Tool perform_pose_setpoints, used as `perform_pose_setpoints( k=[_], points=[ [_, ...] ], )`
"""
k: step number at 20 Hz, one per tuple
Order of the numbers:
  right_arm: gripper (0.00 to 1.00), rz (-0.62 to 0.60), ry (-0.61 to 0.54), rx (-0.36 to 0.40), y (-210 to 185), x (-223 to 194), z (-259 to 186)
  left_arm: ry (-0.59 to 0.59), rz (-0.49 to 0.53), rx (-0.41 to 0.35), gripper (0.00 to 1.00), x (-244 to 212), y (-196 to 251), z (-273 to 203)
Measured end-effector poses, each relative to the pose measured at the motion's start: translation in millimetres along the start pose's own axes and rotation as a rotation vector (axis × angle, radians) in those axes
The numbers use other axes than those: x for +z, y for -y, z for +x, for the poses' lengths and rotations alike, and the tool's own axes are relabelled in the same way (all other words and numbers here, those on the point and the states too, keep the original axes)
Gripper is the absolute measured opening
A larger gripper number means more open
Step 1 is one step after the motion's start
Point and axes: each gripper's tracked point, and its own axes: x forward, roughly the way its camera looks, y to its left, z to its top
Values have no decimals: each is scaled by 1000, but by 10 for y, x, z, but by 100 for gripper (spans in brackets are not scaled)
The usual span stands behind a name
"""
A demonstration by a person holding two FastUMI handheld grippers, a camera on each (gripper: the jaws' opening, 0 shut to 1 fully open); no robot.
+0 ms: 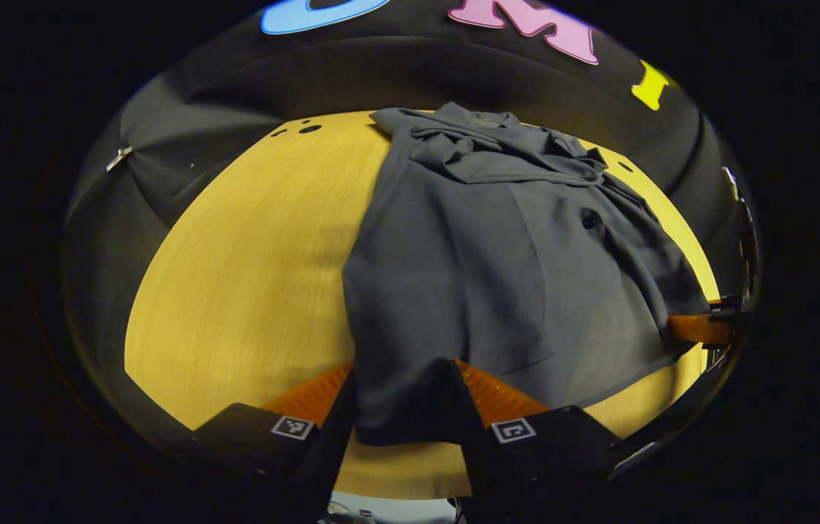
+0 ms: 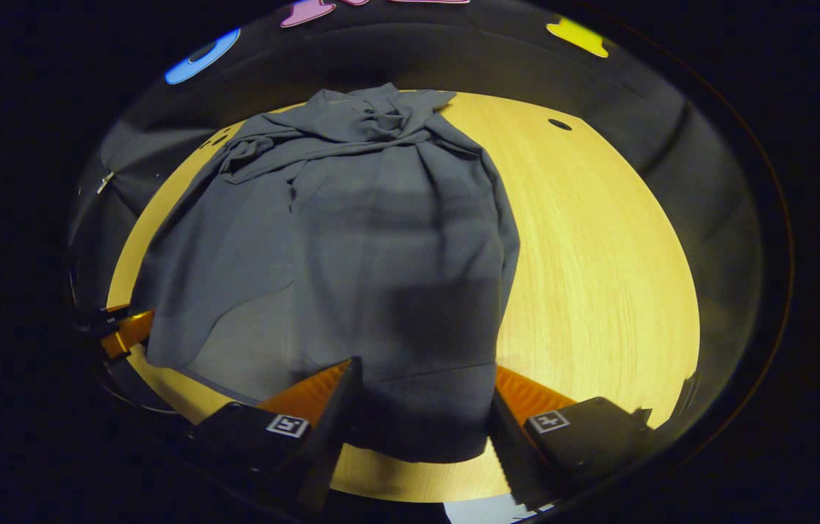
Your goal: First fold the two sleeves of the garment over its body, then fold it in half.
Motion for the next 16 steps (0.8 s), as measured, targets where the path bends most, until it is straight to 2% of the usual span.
perform_pose_setpoints(
  k=[1, 2, 3, 4, 5, 7, 8, 9, 11, 16],
  points=[
    [69, 8, -3, 2, -16, 5, 11, 2, 9, -4, 67, 0, 40, -5],
    [70, 8, -7, 5, -35, 15, 13, 2, 12, -7, 72, 11, 77, 7],
    [61, 8, -9, 14, -63, 26, 29, -7, 11, -9, 63, 11, 105, -3],
    [57, 13, -11, 25, -82, 42, 30, -3, 10, -8, 45, 9, 113, 18],
    [43, 33, -20, 42, -103, 43, 38, -6, 6, -13, 42, 16, 158, 16],
    [16, 67, -27, 63, -113, 69, 38, -2, 9, -23, 28, 16, 196, 19],
    [16, 61, -27, 81, -124, 74, 46, 3, 15, -28, 24, 37, 221, 16],
    [12, 76, -26, 99, -124, 63, 57, 10, 26, -24, 15, 38, 230, 16],
    [7, 115, -23, 137, -143, 83, 37, 25, 53, -16, 6, 58, 229, 17],
    [7, 146, 34, 162, -124, 283, -77, 77, -28, -61, 6, 245, 272, -88]
  ],
)
